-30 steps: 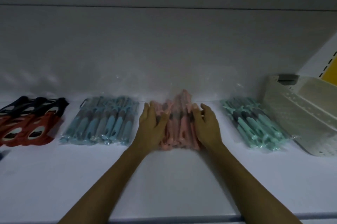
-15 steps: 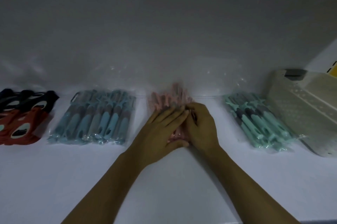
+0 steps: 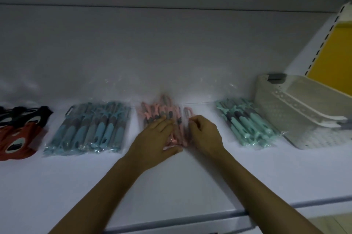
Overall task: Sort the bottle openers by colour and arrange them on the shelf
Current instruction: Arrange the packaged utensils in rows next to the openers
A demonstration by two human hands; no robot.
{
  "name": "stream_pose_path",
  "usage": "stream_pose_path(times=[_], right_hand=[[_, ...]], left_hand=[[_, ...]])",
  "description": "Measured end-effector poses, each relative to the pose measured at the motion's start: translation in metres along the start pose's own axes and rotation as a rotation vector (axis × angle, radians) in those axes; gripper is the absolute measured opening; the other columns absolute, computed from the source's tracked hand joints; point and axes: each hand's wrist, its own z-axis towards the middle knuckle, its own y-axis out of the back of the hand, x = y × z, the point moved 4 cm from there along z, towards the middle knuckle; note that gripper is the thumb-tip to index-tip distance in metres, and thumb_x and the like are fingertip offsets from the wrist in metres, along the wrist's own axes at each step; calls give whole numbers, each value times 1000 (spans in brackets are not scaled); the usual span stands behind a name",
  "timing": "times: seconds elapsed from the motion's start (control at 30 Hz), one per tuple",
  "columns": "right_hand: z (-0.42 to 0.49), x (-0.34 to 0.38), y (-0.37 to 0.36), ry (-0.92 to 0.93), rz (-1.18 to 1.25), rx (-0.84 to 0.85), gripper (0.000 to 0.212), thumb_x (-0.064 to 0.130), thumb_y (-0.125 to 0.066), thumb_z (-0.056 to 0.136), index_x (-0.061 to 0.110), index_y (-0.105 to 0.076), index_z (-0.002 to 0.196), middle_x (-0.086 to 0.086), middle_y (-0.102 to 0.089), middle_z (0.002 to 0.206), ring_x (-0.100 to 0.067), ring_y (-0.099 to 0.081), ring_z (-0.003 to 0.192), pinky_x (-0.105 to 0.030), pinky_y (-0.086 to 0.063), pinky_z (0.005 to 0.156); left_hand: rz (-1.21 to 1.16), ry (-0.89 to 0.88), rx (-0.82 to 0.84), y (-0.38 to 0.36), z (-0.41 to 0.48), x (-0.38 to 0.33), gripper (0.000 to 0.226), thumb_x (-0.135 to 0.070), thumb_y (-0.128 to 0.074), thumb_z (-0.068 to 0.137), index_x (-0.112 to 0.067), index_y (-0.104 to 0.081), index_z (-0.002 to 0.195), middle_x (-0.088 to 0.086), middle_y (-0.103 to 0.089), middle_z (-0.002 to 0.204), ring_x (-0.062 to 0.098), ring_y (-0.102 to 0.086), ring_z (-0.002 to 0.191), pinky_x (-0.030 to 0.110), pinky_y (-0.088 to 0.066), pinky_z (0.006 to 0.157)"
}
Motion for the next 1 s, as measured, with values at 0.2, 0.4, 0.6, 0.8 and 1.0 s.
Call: stream_pose_path(times=[0.2,0.4,0.6,0.8,1.0], right_hand=[[-4,13,-14,62,67,309,41,39,-30,102,13,-52,125,-10,-63,122,-30,-57,111,-43,-35,106],[-2,4,12,74,121,291,36,33,-39,101,12,-56,123,-7,-62,119,-21,-57,106,-27,-41,95],[11,-35,77,11,-267,-131,38,29,-52,93,12,-57,126,-14,-56,129,-30,-50,119,-35,-39,100],[22,-86,108,-296,-452,-22,47,42,-47,93,6,-49,124,-21,-55,126,-38,-50,116,-40,-40,97],[36,-95,109,-302,-504,19,60,61,-42,89,8,-60,112,-17,-62,118,-35,-56,112,-39,-39,98]], left_hand=[[-21,-20,175,0,8,3,63,-49,-45,93,-18,-31,146,0,-31,152,16,-20,143,30,-15,117],[302,10,145,0,19,-18,61,-45,-41,94,-24,-21,148,-3,-20,156,18,-10,145,45,0,115],[245,2,174,-9,33,-59,72,-48,-34,95,-19,0,151,0,5,159,17,5,146,39,0,118],[-105,-13,35,-13,49,-94,44,-36,-38,97,-22,-44,139,-4,-37,149,13,-31,135,24,-17,110],[-863,497,187,-49,80,-109,52,-31,-57,91,-17,-42,139,6,-52,135,21,-54,117,28,-41,100]])
